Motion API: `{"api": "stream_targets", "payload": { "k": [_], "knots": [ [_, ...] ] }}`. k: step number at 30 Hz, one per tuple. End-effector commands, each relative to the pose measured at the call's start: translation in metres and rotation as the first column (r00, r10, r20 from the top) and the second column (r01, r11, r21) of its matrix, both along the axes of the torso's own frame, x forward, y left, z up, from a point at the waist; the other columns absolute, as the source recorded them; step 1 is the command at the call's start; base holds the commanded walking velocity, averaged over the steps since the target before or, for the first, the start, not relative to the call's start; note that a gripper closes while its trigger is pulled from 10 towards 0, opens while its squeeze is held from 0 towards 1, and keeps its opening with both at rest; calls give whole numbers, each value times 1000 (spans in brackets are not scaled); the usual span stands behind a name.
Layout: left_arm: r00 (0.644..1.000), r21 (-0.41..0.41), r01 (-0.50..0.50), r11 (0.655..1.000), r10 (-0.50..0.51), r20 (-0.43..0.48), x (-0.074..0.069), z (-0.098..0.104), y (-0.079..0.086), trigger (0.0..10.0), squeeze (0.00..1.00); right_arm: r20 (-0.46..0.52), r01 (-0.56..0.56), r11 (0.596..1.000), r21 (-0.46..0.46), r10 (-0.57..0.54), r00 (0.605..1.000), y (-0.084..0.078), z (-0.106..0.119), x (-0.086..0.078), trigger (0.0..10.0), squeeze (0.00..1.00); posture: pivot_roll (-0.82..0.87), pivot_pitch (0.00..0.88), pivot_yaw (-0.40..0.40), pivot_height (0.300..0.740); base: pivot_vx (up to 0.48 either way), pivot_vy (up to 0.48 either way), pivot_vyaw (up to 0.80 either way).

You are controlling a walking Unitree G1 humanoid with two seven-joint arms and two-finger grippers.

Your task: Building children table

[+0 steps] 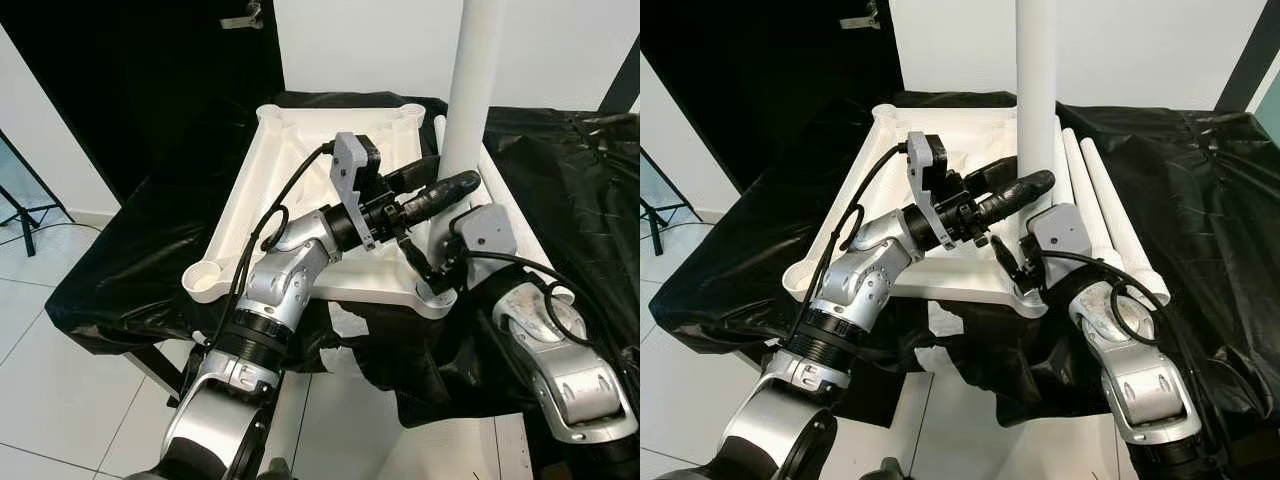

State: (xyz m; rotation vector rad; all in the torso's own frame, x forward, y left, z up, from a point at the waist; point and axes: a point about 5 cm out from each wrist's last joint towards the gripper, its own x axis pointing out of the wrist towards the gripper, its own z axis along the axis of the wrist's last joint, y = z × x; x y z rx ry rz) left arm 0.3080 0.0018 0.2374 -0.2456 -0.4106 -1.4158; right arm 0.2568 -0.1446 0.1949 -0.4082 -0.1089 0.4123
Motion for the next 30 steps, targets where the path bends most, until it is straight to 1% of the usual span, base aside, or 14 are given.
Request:
{"api": "stream_targets", "payload": {
  "k": [1, 4, 5, 6, 7, 11, 14, 15, 16, 17, 18, 21, 23, 30],
  "knots": [
    [1000, 45, 19, 999, -19, -12, 0, -6, -6, 0, 0, -29, 0, 1000, -7, -1, 1000, 1, -3, -3, 8588, 0, 61, 0, 41, 740, 0, 0, 0],
    [1000, 45, 19, 999, -19, -12, 0, -6, -6, 0, 0, -29, 0, 1000, -7, -1, 1000, 1, -3, -3, 8588, 0, 61, 0, 41, 740, 0, 0, 0],
    [1000, 45, 20, 999, -19, -11, 0, -6, -6, 0, 0, -34, 3, 1000, -6, -4, 999, 1, -2, -3, 4902, 0, 56, 0, 41, 740, 0, 0, 0],
    [1000, 45, 20, 999, -19, -11, 0, -6, -6, 0, 0, -34, 3, 1000, -6, -4, 999, 1, -2, -3, 4902, 0, 56, 0, 41, 740, 0, 0, 0],
    [1000, 44, 20, 999, -20, -10, 0, -6, -7, 0, 0, -39, 5, 1000, -7, -5, 999, 1, -2, -2, 0, 0, 51, 0, 42, 740, 0, 0, 0],
    [1000, 42, 24, 999, -24, -6, 0, -5, -9, 196, 0, -48, 11, 1000, -1, -11, 999, -1, -1, 0, 0, 0, 52, 0, 41, 740, 0, 0, 0],
    [1000, 42, 24, 999, -24, -5, 0, -5, -10, 1059, 0, -52, 15, 1000, 1, -15, 999, -1, -1, 1, 0, 0, 52, 0, 40, 740, 0, 0, 0],
    [1000, 34, 19, 999, -19, -10, 1, -4, -10, 10000, 643, -56, 21, 1000, 3, -21, 998, -3, -1, 3, 0, 0, 56, 0, 39, 740, 0, 0, 0],
    [1000, 34, 19, 999, -19, -10, 1, -4, -10, 10000, 643, -56, 21, 1000, 3, -21, 998, -3, -1, 3, 0, 0, 56, 0, 39, 740, 0, 0, 0],
    [1000, 8, 8, 1000, -8, -10, 2, -1, -8, 10000, 933, -61, 27, 1000, 8, -27, 998, -4, -1, 6, 0, 0, 63, 0, 39, 740, 0, 0, 0],
    [1000, -23, 1, 1000, -1, -12, 2, 3, -6, 10000, 0, -65, 32, 999, 15, -31, 997, -4, -2, 8, 0, 0, 66, 0, 39, 740, 0, 0, 0],
    [1000, -57, 2, 998, -3, -16, 2, 7, -3, 10000, 0, -65, 36, 999, 19, -34, 997, -4, -2, 10, 0, 0, 66, 0, 39, 740, 0, 0, 0],
    [999, -148, 47, 988, -50, -17, -1, 18, 9, 10000, 0, -57, 40, 999, 26, -38, 998, -2, 1, 12, 9569, 0, 69, 0, 42, 740, 0, 0, 0],
    [993, -150, 116, 982, -120, -19, -7, 12, 30, 10000, 0, -37, 57, 997, 43, -55, 998, -3, 6, 16, 10000, 0, 78, 0, 41, 740, 0, 0, 0]
  ]
}}
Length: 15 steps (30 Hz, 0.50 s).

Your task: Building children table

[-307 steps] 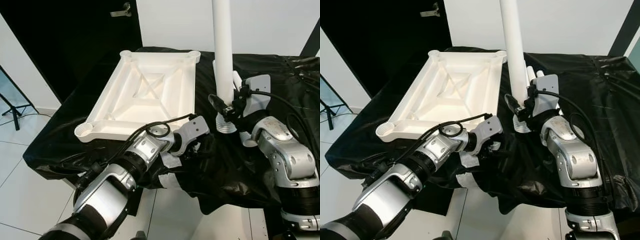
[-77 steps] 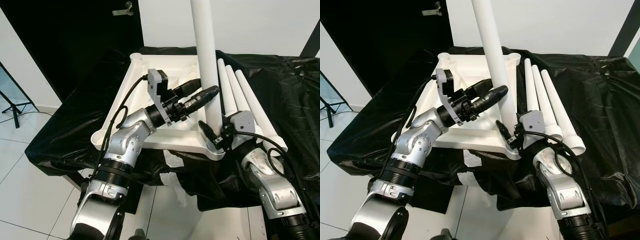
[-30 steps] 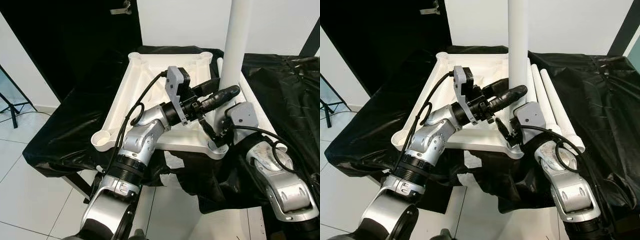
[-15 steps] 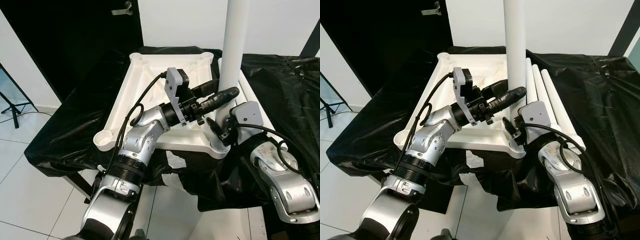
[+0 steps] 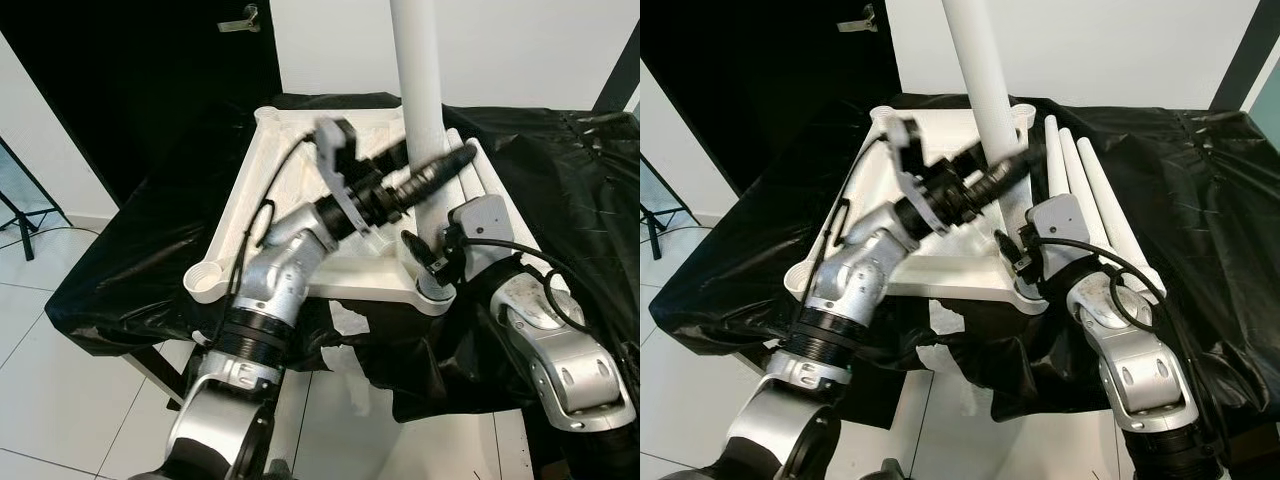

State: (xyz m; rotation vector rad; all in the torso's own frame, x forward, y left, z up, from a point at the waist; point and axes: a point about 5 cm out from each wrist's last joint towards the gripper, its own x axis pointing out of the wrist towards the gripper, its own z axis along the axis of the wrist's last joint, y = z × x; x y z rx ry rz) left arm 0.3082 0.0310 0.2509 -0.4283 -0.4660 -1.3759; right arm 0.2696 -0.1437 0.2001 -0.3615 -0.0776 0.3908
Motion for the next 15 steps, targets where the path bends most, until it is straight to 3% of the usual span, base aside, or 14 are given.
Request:
{"api": "stream_targets", "payload": {
  "k": [1, 3, 4, 6, 8, 9, 11, 12, 14, 15],
  "knots": [
    [991, 19, 125, 992, -126, 48, -8, -4, 5, 10000, 0, 1, 35, 999, 6, -35, 999, -5, 1, 4, 10000, 0, 79, 0, 41, 740, 0, 0, 0],
    [991, 19, 125, 992, -126, 48, -8, -4, 5, 10000, 0, 1, 35, 999, 6, -35, 999, -5, 1, 4, 10000, 0, 79, 0, 41, 740, 0, 0, 0],
    [987, 87, 159, 983, -161, 24, -11, -17, 17, 10000, 0, 9, 58, 998, 24, -58, 998, -8, 2, 6, 10000, 0, 87, 0, 39, 740, 0, 0, 0],
    [987, 87, 159, 983, -161, 24, -11, -17, 17, 10000, 0, 9, 58, 998, 24, -58, 998, -8, 2, 6, 10000, 0, 87, 0, 39, 740, 0, 0, 0],
    [982, 173, 189, 967, -191, -2, -13, -32, 23, 10000, 0, 12, 71, 997, 34, -72, 997, -10, 2, 7, 10000, 0, 87, 0, 38, 740, 0, 0, 0],
    [982, 173, 189, 967, -191, -2, -13, -32, 23, 10000, 0, 12, 71, 997, 34, -72, 997, -10, 2, 7, 10000, 0, 87, 0, 38, 740, 0, 0, 0],
    [969, 378, 243, 894, -243, -48, -21, -64, 24, 10000, 0, 16, 69, 997, 44, -70, 997, -11, 3, 8, 10000, 0, 88, 0, 38, 740, 0, 0, 0],
    [969, 378, 243, 894, -243, -48, -21, -64, 24, 10000, 0, 16, 69, 997, 44, -70, 997, -11, 3, 8, 10000, 0, 88, 0, 38, 740, 0, 0, 0],
    [958, 531, 276, 801, -273, -86, -29, -90, 20, 10000, 0, 18, 50, 997, 53, -51, 999, -9, 4, 8, 10000, 0, 87, 0, 36, 740, 0, 0, 0],
    [958, 531, 276, 801, -273, -86, -29, -90, 20, 10000, 0, 18, 50, 997, 53, -51, 999, -9, 4, 8, 10000, 0, 87, 0, 36, 740, 0, 0, 0]
  ]
}}
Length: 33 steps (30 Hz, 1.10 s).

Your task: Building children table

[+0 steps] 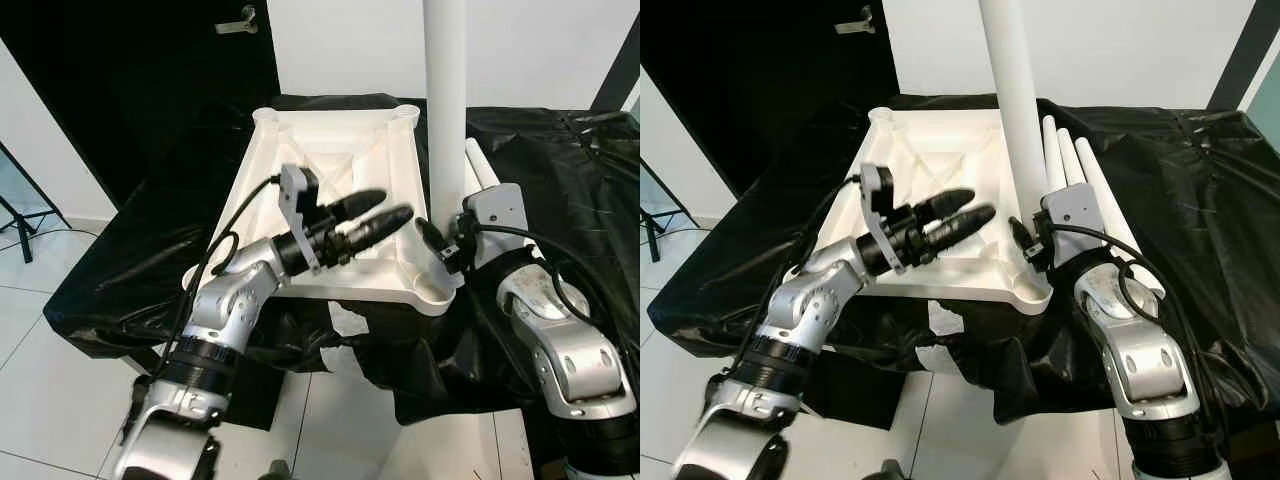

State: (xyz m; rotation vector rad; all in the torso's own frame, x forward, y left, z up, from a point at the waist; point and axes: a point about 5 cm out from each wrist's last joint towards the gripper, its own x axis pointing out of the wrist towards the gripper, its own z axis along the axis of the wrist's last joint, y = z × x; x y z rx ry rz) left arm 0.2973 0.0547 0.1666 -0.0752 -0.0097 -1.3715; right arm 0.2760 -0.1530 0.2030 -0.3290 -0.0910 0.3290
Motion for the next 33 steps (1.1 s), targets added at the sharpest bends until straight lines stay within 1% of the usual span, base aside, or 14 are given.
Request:
{"api": "stream_targets", "payload": {
  "k": [1, 3, 5, 7, 9, 10, 12, 15, 16, 18, 20, 21, 31, 33],
  "knots": [
    [941, 85, 336, 938, -338, 11, -19, -13, -7, 10000, 0, 4, -17, 1000, 17, 17, 1000, 1, 1, 1, 10000, 0, 87, 0, 36, 740, 0, 0, 0],
    [943, 112, 329, 938, -332, 7, -19, -18, -10, 10000, 0, 5, -25, 1000, 19, 24, 1000, 2, 1, 0, 10000, 0, 84, 0, 34, 740, 0, 0, 0],
    [943, 112, 329, 938, -332, 7, -19, -18, -10, 10000, 0, 5, -25, 1000, 19, 24, 1000, 2, 1, 0, 10000, 0, 84, 0, 34, 740, 0, 0, 0],
    [947, 186, 312, 932, -321, 19, -17, -30, -20, 10000, 0, 10, -39, 999, 23, 38, 999, 3, 3, -1, 10000, 0, 75, 0, 36, 740, 0, 0, 0],
    [947, 186, 312, 932, -321, 19, -17, -30, -20, 10000, 0, 10, -39, 999, 23, 38, 999, 3, 3, -1, 10000, 0, 75, 0, 36, 740, 0, 0, 0],
    [949, 209, 302, 930, -315, 28, -16, -33, -24, 10000, 0, 12, -42, 999, 23, 42, 999, 4, 3, -2, 10000, 0, 74, 0, 37, 740, 0, 0, 0],
    [960, 210, 257, 943, -273, 53, -11, -34, -31, 10000, 0, 14, -45, 999, 25, 45, 999, 4, 4, -2, 10000, 0, 69, 0, 41, 740, 0, 0, 0],
    [966, 218, 231, 948, -250, 65, -8, -35, -32, 10000, 0, 14, -46, 999, 27, 46, 999, 4, 4, -3, 10000, 0, 68, 0, 42, 740, 0, 0, 0],
    [969, 242, 208, 948, -233, 78, -5, -37, -32, 10000, 0, 14, -48, 998, 28, 48, 999, 4, 3, -3, 10000, 0, 68, 0, 43, 740, 0, 0, 0],
    [974, 339, 145, 929, -194, 114, 0, -46, -32, 10000, 0, 13, -56, 998, 31, 56, 998, 6, 3, -4, 10000, 0, 68, 0, 47, 740, 0, 0, 0],
    [974, 339, 145, 929, -194, 114, 0, -46, -32, 10000, 0, 13, -56, 998, 31, 56, 998, 6, 3, -4, 10000, 0, 68, 0, 47, 740, 0, 0, 0],
    [976, 373, 114, 921, -174, 131, 2, -50, -32, 10000, 0, 12, -60, 998, 32, 59, 998, 6, 3, -4, 10000, 0, 68, 0, 49, 740, 0, 0, 0],
    [978, 447, -4, 894, -90, 188, 14, -59, -32, 10000, 0, 4, -77, 996, 41, 77, 997, 9, 0, -7, 10000, 0, 69, 0, 54, 740, 0, 0, 0],
    [978, 423, -37, 905, -55, 203, 18, -57, -33, 10000, 0, 0, -79, 996, 43, 79, 997, 10, -1, -8, 10000, 0, 70, 0, 52, 740, 0, 0, 0]
  ]
}}
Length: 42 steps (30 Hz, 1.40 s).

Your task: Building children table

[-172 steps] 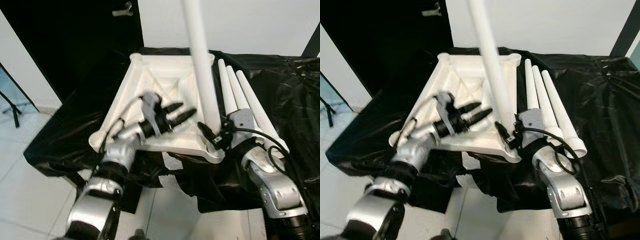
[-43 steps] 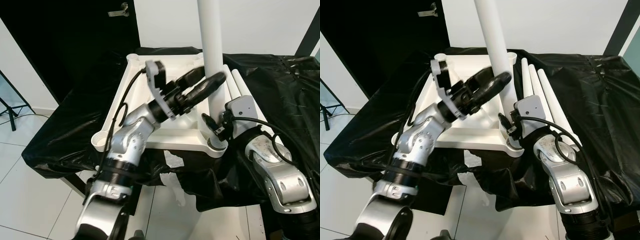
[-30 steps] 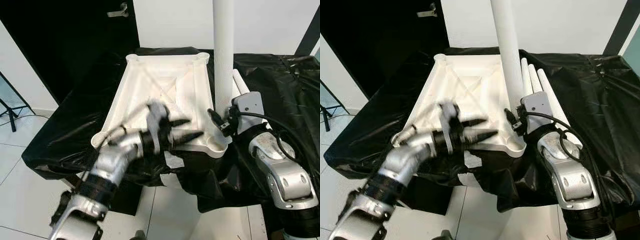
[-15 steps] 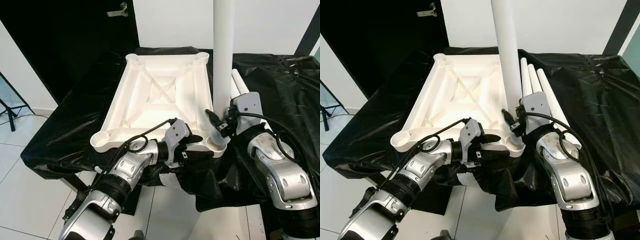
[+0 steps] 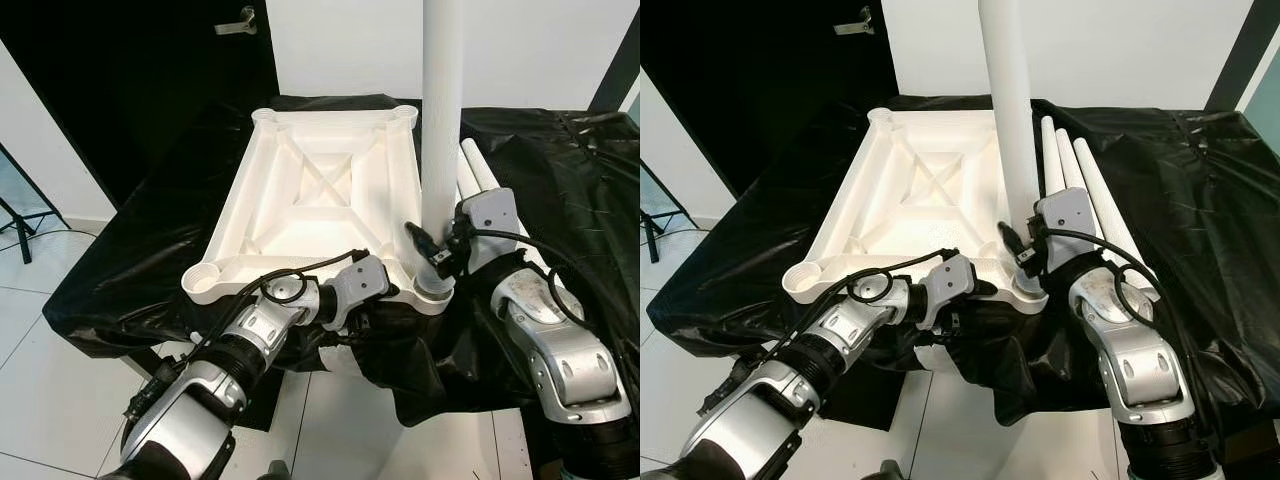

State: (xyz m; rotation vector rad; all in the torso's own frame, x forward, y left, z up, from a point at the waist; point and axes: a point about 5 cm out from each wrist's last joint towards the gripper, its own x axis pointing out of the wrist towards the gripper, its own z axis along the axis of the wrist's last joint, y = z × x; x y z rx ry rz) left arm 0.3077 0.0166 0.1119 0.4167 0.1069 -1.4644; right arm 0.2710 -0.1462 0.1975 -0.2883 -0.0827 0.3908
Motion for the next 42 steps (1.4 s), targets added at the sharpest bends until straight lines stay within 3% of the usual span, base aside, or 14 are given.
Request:
{"api": "stream_targets", "payload": {
  "k": [1, 8, 12, 16, 24, 31, 33, 34, 36, 37, 39, 40, 41, 42],
  "knots": [
    [994, -26, -109, 994, 109, 29, 9, 2, 4, 10000, 0, 20, -20, 1000, 10, 20, 1000, 3, 4, -3, 10000, 0, 71, 0, 51, 740, 0, 0, 0],
    [992, -107, -116, 988, 119, 28, 13, 11, 2, 10000, 0, 14, -24, 1000, 11, 24, 1000, 4, 3, -4, 10000, 0, 72, 0, 49, 740, 0, 0, 0],
    [977, -21, -196, 980, 197, 83, 21, 3, 5, 10000, 0, 10, -26, 1000, 10, 26, 1000, 4, 2, -4, 10000, 0, 72, 0, 49, 740, 0, 0, 0],
    [948, 103, -297, 949, 280, 148, 28, -10, 11, 10000, 0, 9, -25, 1000, 9, 25, 1000, 3, 2, -4, 10000, 0, 66, 0, 49, 740, 0, 0, 0],
    [952, 170, -294, 941, 272, 142, 26, -20, 12, 10000, 0, 9, -23, 1000, 7, 23, 1000, 2, 2, -4, 10000, 0, 67, 0, 45, 740, 0, 0, 0],
    [978, 238, -208, 949, 194, 82, 17, -33, 13, 10000, 0, 11, -23, 1000, 6, 23, 1000, 2, 3, -3, 10000, 0, 70, 0, 40, 740, 0, 0, 0],
    [986, 239, -164, 957, 156, 51, 13, -34, 12, 9608, 0, 11, -24, 1000, 5, 24, 1000, 1, 3, -3, 10000, 0, 70, 0, 37, 740, 0, 0, 0],
    [988, 237, -152, 960, 146, 43, 12, -35, 11, 6824, 0, 11, -24, 1000, 5, 24, 1000, 1, 3, -3, 10000, 0, 70, 0, 36, 740, 0, 0, 0],
    [989, 236, -146, 961, 141, 39, 12, -35, 11, 6824, 0, 11, -25, 1000, 4, 24, 1000, 1, 4, -3, 10000, 0, 70, 0, 36, 740, 0, 0, 0],
    [991, 234, -136, 963, 131, 34, 11, -35, 10, 3804, 0, 12, -25, 1000, 3, 25, 1000, 1, 4, -3, 10000, 0, 70, 0, 35, 740, 0, 0, 0],
    [992, 232, -128, 964, 124, 31, 11, -35, 10, 3804, 0, 12, -25, 1000, 3, 25, 1000, 1, 4, -3, 10000, 0, 70, 0, 35, 740, 0, 0, 0],
    [992, 231, -124, 965, 120, 29, 10, -35, 10, 2627, 0, 13, -25, 1000, 3, 25, 1000, 1, 4, -2, 10000, 0, 70, 0, 35, 740, 0, 0, 0],
    [992, 231, -124, 965, 120, 29, 10, -35, 10, 2627, 0, 13, -25, 1000, 3, 25, 1000, 1, 4, -2, 10000, 0, 70, 0, 35, 740, 0, 0, 0],
    [994, 234, -111, 966, 107, 28, 10, -35, 10, 6941, 0, 12, -23, 1000, 2, 23, 1000, 1, 3, -2, 10000, 0, 68, 0, 39, 740, 0, 0, 0]
  ]
}}
